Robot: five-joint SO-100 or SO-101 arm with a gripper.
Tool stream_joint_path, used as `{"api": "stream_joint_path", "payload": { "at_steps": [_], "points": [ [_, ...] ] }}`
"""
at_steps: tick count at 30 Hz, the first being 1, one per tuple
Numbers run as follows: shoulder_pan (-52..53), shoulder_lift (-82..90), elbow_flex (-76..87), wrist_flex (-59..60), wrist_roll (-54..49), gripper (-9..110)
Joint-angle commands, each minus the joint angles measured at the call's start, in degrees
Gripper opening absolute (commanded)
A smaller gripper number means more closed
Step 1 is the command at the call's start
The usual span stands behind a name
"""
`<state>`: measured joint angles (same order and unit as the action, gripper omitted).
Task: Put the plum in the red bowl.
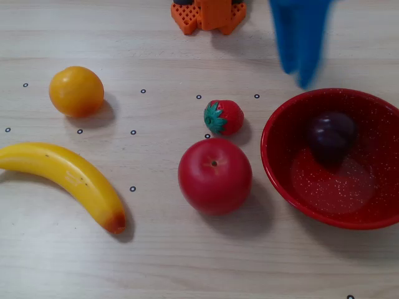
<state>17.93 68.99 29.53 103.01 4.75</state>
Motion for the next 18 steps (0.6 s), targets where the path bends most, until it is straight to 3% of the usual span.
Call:
{"api": "stream_joint_path", "payload": {
  "at_steps": [1,7,18],
  "points": [
    [-2.72,11.25,1.23,7.38,-0.79,7],
    [-7.21,28.83,22.76,2.64,1.67,0],
    [-16.44,66.09,72.16,-13.97,5.71,0]
  ]
}}
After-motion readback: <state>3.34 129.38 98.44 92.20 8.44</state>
